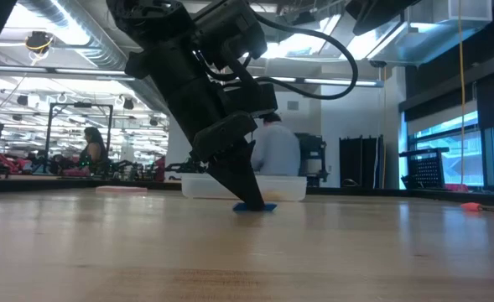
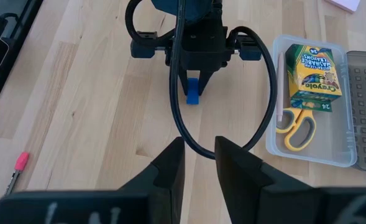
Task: Pack school essentials
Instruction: Put the blue eraser into the black supply box
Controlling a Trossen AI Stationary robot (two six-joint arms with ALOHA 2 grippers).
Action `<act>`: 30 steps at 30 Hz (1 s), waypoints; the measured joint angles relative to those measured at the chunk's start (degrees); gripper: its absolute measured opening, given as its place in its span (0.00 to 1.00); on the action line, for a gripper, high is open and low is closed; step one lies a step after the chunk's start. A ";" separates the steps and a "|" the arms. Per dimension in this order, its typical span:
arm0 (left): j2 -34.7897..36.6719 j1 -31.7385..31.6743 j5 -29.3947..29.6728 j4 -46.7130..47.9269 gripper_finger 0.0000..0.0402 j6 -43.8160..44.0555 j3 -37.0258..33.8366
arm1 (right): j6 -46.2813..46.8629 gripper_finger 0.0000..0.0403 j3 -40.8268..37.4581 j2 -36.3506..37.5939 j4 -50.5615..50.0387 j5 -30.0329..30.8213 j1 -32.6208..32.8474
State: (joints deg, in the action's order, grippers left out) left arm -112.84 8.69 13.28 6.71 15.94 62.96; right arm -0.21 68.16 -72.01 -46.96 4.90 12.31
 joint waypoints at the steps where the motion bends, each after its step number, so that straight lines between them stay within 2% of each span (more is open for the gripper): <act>1: -0.02 0.00 0.15 -0.01 0.21 0.00 0.00 | -0.02 0.23 0.00 0.00 0.00 -0.01 -0.01; 14: 1.08 -0.11 -0.64 0.68 0.20 0.02 -0.22 | -0.06 0.23 0.00 0.00 -0.02 0.00 0.00; 30: 10.92 -2.73 -0.61 5.81 0.19 -0.01 -0.24 | -0.13 0.23 0.00 0.02 1.41 0.00 -0.01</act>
State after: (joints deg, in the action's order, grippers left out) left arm -101.91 5.96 12.67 12.52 15.94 62.72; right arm -0.34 68.16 -71.99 -45.55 4.90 12.29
